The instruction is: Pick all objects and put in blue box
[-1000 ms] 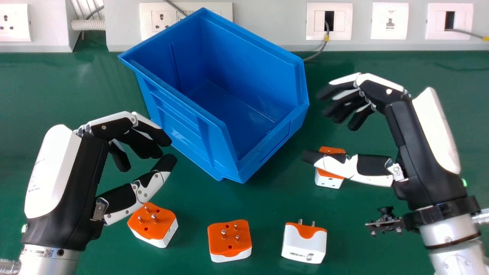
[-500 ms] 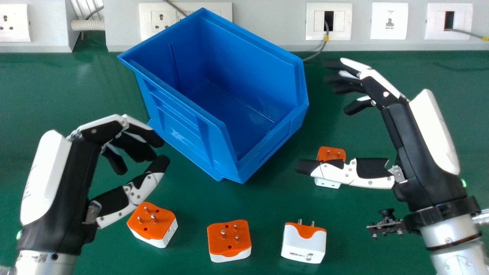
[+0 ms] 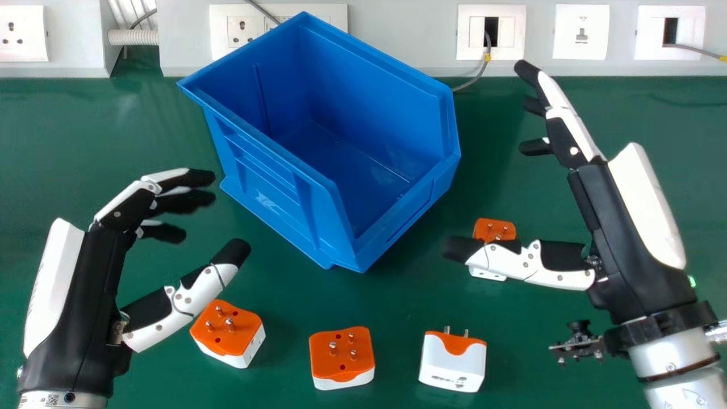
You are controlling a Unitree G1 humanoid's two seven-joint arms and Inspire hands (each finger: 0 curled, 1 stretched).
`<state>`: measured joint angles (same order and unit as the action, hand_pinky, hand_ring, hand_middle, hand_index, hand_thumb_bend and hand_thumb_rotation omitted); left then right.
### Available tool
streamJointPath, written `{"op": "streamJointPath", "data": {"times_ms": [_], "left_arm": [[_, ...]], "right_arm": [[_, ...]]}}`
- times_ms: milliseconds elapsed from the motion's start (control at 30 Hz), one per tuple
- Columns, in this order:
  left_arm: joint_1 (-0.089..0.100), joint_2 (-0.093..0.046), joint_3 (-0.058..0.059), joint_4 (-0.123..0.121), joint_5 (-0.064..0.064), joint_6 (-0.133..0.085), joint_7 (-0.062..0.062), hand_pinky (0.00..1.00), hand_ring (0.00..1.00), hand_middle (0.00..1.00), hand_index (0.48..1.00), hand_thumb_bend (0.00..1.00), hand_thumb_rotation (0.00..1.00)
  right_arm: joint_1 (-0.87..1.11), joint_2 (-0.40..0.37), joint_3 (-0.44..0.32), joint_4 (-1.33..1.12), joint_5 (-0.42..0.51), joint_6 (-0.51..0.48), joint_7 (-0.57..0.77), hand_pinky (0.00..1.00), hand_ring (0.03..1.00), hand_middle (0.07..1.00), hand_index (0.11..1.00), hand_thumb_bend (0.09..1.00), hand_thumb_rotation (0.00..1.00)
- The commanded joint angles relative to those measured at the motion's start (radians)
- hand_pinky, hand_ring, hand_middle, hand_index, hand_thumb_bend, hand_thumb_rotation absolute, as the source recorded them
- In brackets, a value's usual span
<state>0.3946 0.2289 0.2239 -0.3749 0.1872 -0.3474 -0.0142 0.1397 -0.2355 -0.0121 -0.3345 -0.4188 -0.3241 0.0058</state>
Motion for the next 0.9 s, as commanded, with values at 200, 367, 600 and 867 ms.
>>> {"op": "streamJointPath", "data": {"times_ms": [200, 367, 600, 867], "left_arm": [[0.009, -0.033, 0.004, -0.017, -0.077, -0.017, -0.009, 0.94, 0.99, 0.99, 0.994, 0.69, 0.99], [0.010, -0.042, -0.003, -0.009, -0.137, -0.028, -0.028, 0.95, 1.00, 1.00, 0.998, 0.67, 1.00], [0.019, -0.043, 0.008, -0.011, -0.146, -0.033, -0.043, 0.96, 1.00, 1.00, 1.000, 0.64, 1.00], [0.019, -0.040, 0.018, 0.001, -0.133, -0.051, -0.041, 0.99, 1.00, 1.00, 1.000, 0.60, 1.00]], "right_arm": [[0.029, 0.000, 0.000, -0.032, 0.045, -0.010, 0.002, 0.82, 0.966, 0.998, 0.996, 0.563, 0.70], [0.042, -0.008, -0.003, -0.035, 0.050, -0.003, 0.010, 0.83, 0.978, 1.000, 0.999, 0.552, 0.72], [0.060, -0.029, -0.018, -0.055, 0.065, 0.010, 0.046, 0.83, 0.992, 1.000, 1.000, 0.533, 0.75], [0.069, -0.059, -0.037, -0.063, 0.083, 0.035, 0.089, 0.85, 0.998, 1.000, 1.000, 0.523, 0.76]]}}
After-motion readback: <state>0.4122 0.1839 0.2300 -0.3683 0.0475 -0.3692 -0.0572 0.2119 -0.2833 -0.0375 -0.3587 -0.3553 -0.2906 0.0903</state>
